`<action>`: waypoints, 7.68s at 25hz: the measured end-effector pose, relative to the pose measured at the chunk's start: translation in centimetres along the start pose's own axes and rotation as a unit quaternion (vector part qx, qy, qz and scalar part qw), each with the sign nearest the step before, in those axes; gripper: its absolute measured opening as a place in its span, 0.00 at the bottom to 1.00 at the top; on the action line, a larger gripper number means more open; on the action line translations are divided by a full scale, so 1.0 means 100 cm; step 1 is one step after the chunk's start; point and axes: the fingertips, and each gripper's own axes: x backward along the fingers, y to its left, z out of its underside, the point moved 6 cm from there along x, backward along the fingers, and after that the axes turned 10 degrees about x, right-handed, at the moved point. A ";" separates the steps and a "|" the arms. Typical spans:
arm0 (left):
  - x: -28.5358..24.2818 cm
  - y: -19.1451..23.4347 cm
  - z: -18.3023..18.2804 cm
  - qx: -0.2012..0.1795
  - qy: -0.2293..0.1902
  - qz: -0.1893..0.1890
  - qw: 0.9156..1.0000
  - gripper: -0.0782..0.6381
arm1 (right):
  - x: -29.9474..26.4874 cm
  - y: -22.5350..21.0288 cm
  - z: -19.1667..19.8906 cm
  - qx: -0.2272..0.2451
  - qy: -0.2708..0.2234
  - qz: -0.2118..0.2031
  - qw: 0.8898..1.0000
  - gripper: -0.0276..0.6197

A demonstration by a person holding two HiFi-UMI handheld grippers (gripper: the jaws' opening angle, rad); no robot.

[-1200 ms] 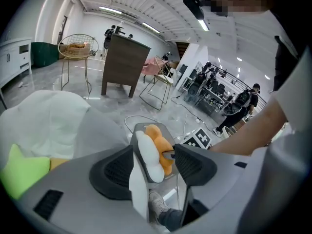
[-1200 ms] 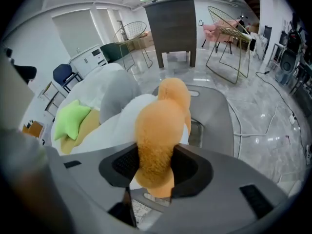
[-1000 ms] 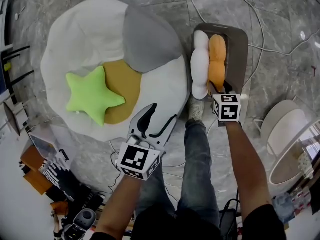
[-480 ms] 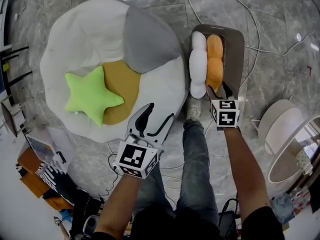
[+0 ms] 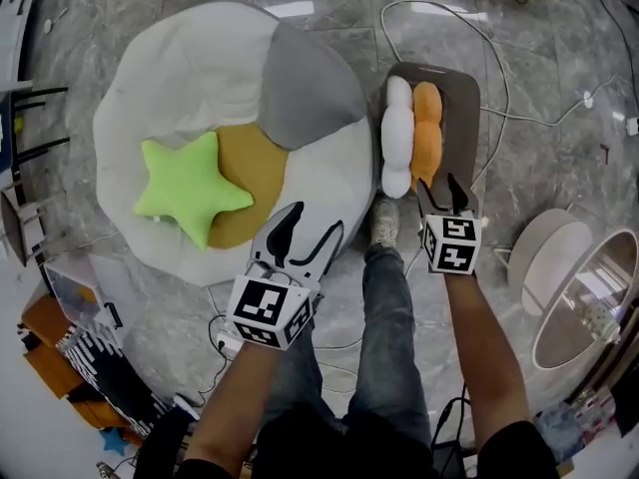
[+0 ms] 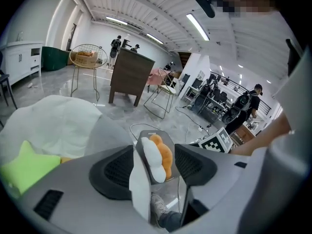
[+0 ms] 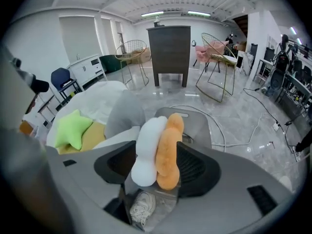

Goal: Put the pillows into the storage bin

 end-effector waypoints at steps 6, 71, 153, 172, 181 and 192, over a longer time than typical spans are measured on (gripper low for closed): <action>0.043 0.016 0.002 0.012 -0.023 -0.017 1.000 0.50 | 0.031 0.021 -0.026 0.018 -0.042 0.001 0.999 0.46; 0.298 0.339 0.260 0.230 -0.072 -0.258 0.936 0.50 | -0.174 0.578 -0.010 -0.124 0.127 -0.271 0.946 0.69; -0.048 -0.071 0.040 -0.074 0.121 0.034 0.989 0.50 | 0.069 -0.113 0.051 0.090 0.120 0.110 0.983 0.44; -0.047 -0.049 0.045 -0.039 0.121 0.018 0.992 0.50 | 0.026 -0.107 0.031 0.295 0.179 0.089 0.934 0.53; -0.049 -0.048 0.045 -0.043 0.126 0.024 0.991 0.50 | 0.030 -0.084 0.025 0.389 0.137 0.092 0.906 0.56; -0.043 -0.053 0.036 -0.062 0.118 0.045 0.990 0.50 | 0.054 -0.076 0.016 0.304 0.102 0.090 0.943 0.56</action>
